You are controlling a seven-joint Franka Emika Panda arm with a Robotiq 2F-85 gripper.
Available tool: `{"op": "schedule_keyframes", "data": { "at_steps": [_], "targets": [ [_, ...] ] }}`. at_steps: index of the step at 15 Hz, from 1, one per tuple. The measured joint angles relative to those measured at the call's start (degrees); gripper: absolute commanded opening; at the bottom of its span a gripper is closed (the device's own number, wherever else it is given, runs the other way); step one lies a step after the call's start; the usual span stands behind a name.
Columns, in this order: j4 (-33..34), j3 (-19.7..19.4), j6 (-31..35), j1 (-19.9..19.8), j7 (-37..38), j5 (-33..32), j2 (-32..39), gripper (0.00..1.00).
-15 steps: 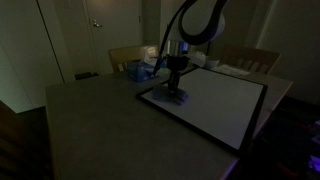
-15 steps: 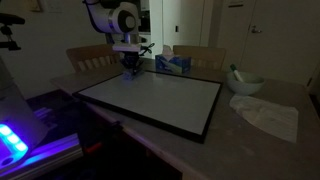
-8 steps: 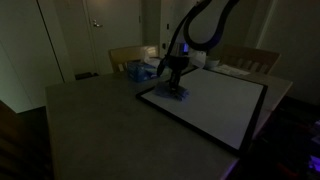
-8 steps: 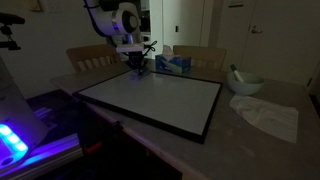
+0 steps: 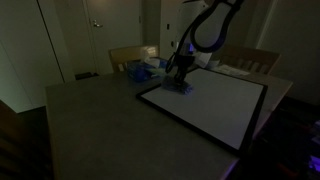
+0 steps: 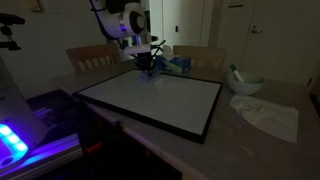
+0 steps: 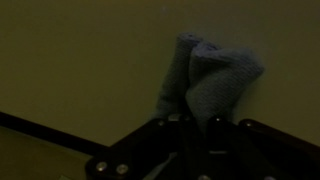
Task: Use the grey towel to wipe the board
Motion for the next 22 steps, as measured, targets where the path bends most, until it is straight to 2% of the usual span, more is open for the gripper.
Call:
{"op": "schedule_keyframes", "data": {
  "at_steps": [2, 3, 5, 6, 12, 17, 22],
  "targets": [
    [-0.05, -1.24, 0.00, -0.25, 0.59, 0.02, 0.01, 0.02],
    [-0.05, -1.72, 0.00, -0.35, 1.16, 0.09, 0.01, 0.10],
    [0.03, -1.75, -0.02, -0.41, 1.25, 0.08, -0.05, 0.10],
    [0.04, -1.73, -0.02, -0.40, 1.25, 0.08, -0.05, 0.02],
    [0.05, -2.51, 0.06, -0.19, 1.26, -0.67, 0.02, 0.02],
    [0.05, -6.64, 0.61, 0.07, 2.45, -3.65, 0.38, 0.02],
    [0.18, -13.86, 0.68, 3.77, 9.52, -11.75, 1.25, 0.02]
  ]
}}
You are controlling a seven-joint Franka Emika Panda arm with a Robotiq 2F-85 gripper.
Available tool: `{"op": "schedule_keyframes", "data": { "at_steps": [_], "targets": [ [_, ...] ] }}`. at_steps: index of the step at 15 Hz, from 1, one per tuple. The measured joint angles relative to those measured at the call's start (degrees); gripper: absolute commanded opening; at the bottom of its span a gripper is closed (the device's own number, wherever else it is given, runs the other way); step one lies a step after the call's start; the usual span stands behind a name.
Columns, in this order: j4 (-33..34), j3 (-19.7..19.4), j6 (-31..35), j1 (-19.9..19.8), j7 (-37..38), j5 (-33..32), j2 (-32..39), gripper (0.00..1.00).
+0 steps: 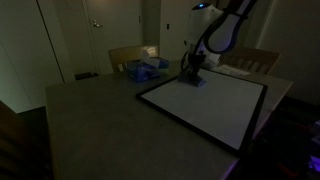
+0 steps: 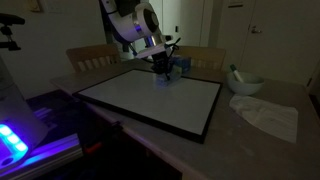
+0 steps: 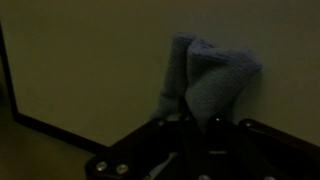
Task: Use the grey towel to wipe the board
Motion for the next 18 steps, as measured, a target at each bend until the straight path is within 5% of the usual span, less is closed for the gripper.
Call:
{"op": "schedule_keyframes", "data": {
  "at_steps": [4, 5, 11, 18],
  "targets": [
    [0.70, -2.23, -0.01, 0.26, 3.50, -0.77, 1.18, 0.02],
    [0.80, -1.89, 0.00, -0.27, 3.60, 0.33, 1.18, 0.10],
    [0.88, -0.87, -0.07, -1.43, 3.61, 2.44, 0.94, 0.02],
    [-0.19, -3.61, 3.15, -2.25, 2.10, -3.77, 1.04, 0.02]
  ]
}}
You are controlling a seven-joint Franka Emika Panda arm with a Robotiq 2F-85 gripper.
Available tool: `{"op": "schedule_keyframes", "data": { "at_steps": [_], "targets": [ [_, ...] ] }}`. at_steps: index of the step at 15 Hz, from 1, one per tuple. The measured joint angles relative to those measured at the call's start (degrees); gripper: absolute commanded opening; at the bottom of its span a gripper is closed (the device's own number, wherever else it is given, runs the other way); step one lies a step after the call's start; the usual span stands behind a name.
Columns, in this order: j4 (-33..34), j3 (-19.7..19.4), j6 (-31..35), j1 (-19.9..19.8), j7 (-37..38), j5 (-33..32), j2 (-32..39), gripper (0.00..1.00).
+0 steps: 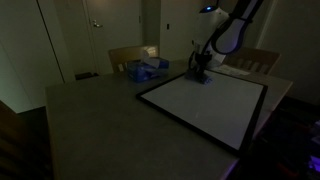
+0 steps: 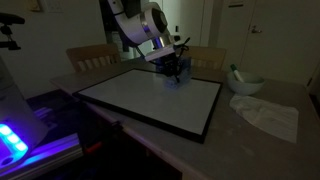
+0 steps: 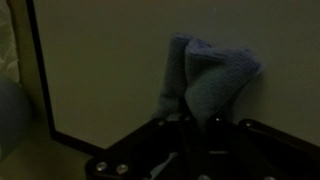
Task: Use the grey towel to wipe the board
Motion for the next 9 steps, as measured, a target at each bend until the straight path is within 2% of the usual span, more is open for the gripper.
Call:
{"op": "schedule_keyframes", "data": {
  "at_steps": [2, 4, 6, 8, 9],
  "targets": [
    [-0.82, 1.37, 2.78, -3.28, -2.84, 1.27, -0.08, 0.02],
    [-1.69, 5.28, 6.01, -8.83, -8.61, 5.38, -0.46, 0.02],
    [-3.19, 11.92, 10.04, -16.87, -16.95, 10.38, -1.09, 0.02],
    [-5.21, 20.14, 14.72, -26.06, -26.24, 17.67, -1.20, 0.02],
    [-5.45, 24.24, 14.88, -30.55, -28.64, 19.43, -1.21, 0.02]
  ]
}}
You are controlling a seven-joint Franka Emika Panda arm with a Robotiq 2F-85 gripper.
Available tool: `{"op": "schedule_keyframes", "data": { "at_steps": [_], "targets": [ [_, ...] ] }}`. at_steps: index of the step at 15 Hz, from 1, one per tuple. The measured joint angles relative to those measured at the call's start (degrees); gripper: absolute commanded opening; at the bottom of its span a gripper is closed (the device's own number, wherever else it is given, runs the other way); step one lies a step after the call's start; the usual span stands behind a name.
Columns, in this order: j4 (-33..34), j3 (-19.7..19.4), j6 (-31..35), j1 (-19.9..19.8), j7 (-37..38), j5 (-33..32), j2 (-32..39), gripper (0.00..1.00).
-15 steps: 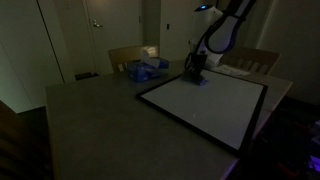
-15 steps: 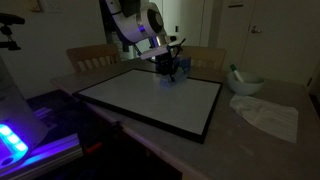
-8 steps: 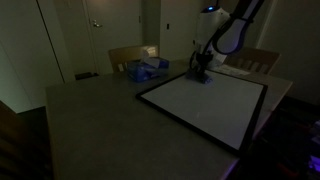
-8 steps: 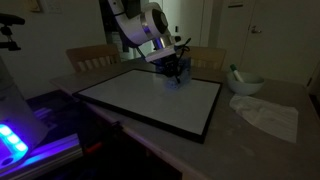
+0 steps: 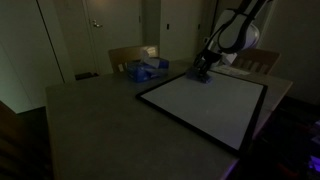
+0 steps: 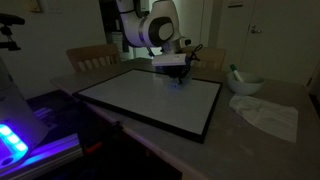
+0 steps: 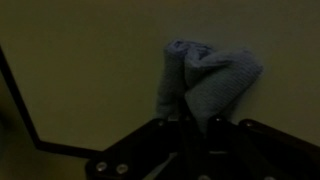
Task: Use the grey towel to wipe the board
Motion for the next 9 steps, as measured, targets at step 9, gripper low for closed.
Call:
{"op": "schedule_keyframes", "data": {
  "at_steps": [9],
  "targets": [
    [0.43, 0.70, -0.90, -1.43, -0.07, -0.17, -0.10, 0.02]
  ]
}}
